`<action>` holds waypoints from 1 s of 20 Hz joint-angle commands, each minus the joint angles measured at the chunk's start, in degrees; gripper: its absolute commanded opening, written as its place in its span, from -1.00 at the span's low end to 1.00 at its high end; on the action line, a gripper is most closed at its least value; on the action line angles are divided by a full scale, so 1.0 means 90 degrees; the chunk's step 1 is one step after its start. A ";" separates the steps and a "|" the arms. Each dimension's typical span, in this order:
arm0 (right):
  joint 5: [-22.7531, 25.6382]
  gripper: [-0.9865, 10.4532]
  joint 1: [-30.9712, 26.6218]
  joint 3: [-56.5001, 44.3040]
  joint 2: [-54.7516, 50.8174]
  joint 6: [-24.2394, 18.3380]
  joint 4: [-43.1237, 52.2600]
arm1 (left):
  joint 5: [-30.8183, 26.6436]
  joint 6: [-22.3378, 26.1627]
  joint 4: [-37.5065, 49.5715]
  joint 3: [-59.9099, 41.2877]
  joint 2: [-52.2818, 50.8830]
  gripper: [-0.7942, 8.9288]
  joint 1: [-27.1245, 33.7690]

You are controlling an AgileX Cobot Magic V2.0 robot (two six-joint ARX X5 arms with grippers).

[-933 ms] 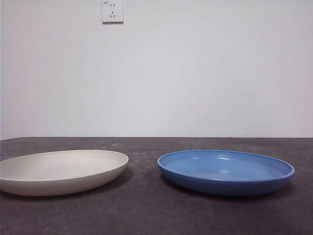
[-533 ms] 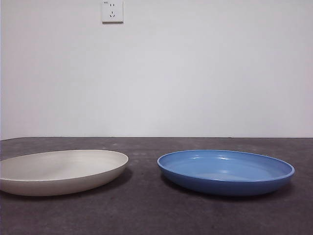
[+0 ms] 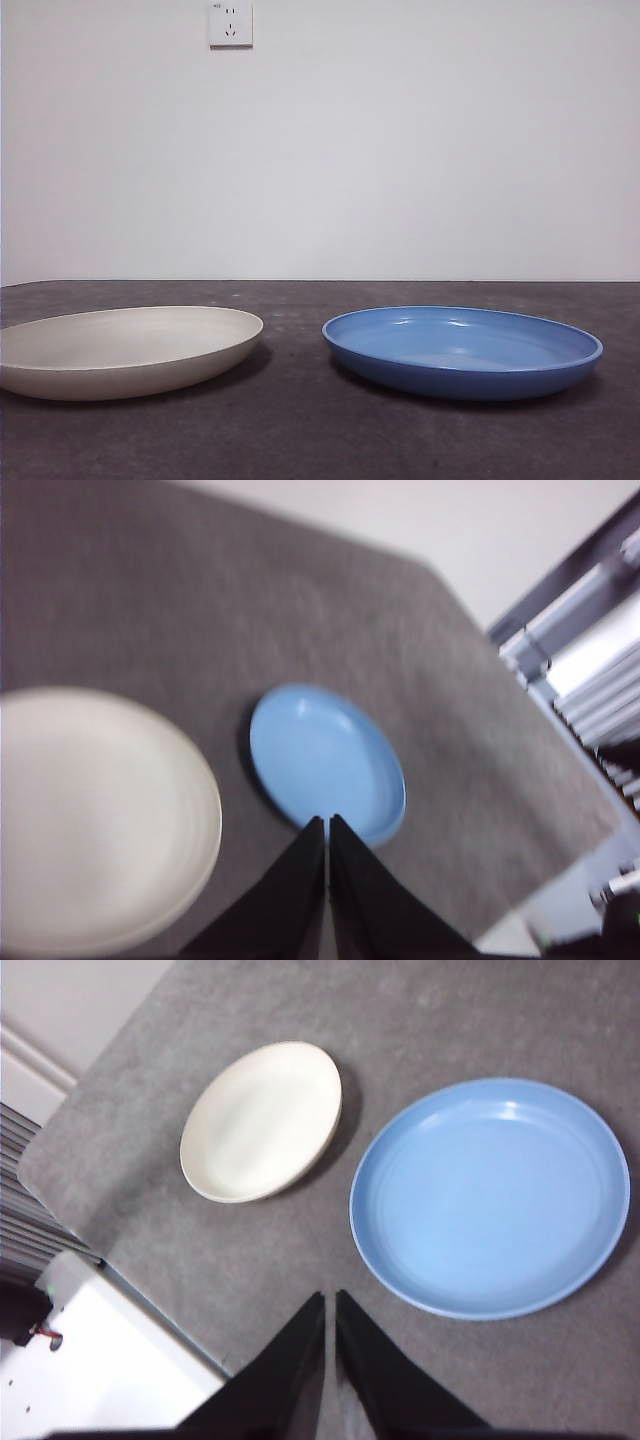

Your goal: Pick up the white plate, put it on the blue plate, put it on desk

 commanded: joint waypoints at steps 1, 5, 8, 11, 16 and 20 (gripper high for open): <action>-0.0019 -0.80 0.0032 0.0078 -0.0027 -0.0146 -0.0085 | 0.0046 0.0316 -0.0243 0.0097 0.0027 -0.81 -0.0024; -0.0017 -0.80 0.0032 0.0078 -0.0068 -0.0146 -0.0117 | 0.0046 0.0330 -0.0299 0.0097 0.0027 -0.63 -0.0024; -0.0017 -0.67 0.0032 0.0078 -0.0068 -0.0141 -0.0117 | 0.0046 0.0333 -0.0296 0.0097 0.0029 -0.27 -0.0024; -0.0015 -0.21 0.0032 0.0078 -0.0068 -0.0104 -0.0119 | 0.0046 0.0333 -0.0270 0.0097 0.0027 0.20 -0.0024; -0.0007 0.21 0.0032 0.0078 -0.0068 -0.0095 -0.0121 | 0.0044 0.0306 -0.0180 0.0097 0.0027 0.46 -0.0024; -0.0007 0.21 0.0032 0.0078 -0.0068 -0.0095 -0.0119 | 0.0046 0.0034 -0.0199 0.0097 0.0027 0.45 -0.0024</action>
